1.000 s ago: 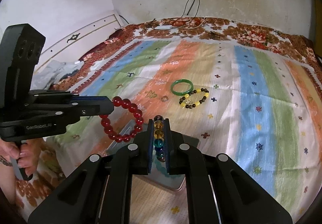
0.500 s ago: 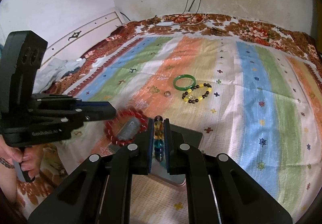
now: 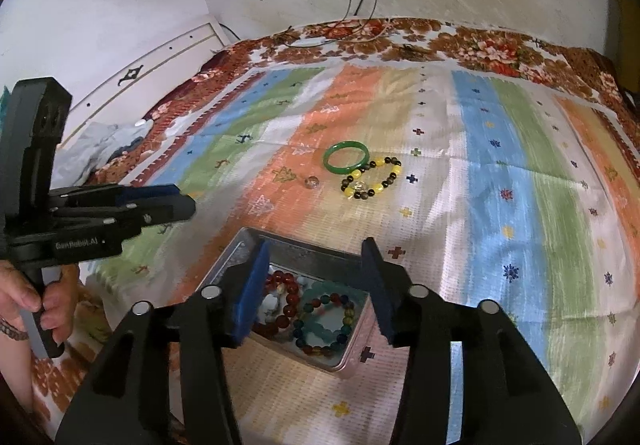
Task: Organize jewelry
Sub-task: 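Open the left tool over the tin while the right tool releases its bracelet into it, then move the left tool toward the metal ring while the right tool approaches the yellow-black bracelet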
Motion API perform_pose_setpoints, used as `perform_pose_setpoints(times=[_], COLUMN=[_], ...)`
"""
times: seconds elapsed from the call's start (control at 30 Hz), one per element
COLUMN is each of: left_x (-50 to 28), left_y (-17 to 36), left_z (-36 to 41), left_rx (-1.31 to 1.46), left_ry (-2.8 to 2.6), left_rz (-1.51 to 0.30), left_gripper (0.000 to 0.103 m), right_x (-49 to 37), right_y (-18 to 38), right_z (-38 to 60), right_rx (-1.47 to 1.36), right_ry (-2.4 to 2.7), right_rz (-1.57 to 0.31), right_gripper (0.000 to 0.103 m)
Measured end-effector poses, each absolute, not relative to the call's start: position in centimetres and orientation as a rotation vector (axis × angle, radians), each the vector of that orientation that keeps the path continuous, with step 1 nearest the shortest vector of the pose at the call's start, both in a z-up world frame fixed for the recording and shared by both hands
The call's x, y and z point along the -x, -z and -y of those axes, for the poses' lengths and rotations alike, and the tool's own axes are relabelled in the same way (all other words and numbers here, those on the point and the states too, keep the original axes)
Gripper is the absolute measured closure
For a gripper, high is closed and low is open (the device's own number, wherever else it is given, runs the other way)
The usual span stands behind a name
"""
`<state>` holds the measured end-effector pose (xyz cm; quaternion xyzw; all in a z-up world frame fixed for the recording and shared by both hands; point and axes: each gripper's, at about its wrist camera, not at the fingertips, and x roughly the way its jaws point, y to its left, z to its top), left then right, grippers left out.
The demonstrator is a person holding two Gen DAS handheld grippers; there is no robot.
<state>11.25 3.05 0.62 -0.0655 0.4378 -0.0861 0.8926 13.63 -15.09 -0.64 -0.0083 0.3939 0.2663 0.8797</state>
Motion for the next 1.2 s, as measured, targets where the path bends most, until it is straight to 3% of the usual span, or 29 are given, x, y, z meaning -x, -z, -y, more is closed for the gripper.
perform_pose_setpoints(times=[0.4, 0.97, 1.2], left_x=[-13.1, -17.9, -19.1], left_y=[0.7, 2.5, 2.8], left_z=[-4.3, -3.5, -3.0], left_rx=[0.156, 0.060, 0.005], left_ry=[0.124, 0.102, 0.090], left_rz=[-0.947, -0.996, -0.965], left_gripper=[0.048, 0.042, 0.034], right_x=[-16.1, -20.4, -22.6], right_y=[1.2, 2.5, 3.1], right_z=[15.8, 15.4, 15.5], right_rx=[-0.010, 0.015, 0.020], right_ry=[-0.512, -0.463, -0.430], right_rz=[-0.849, -0.890, -0.911], right_gripper=[0.041, 0.041, 0.041])
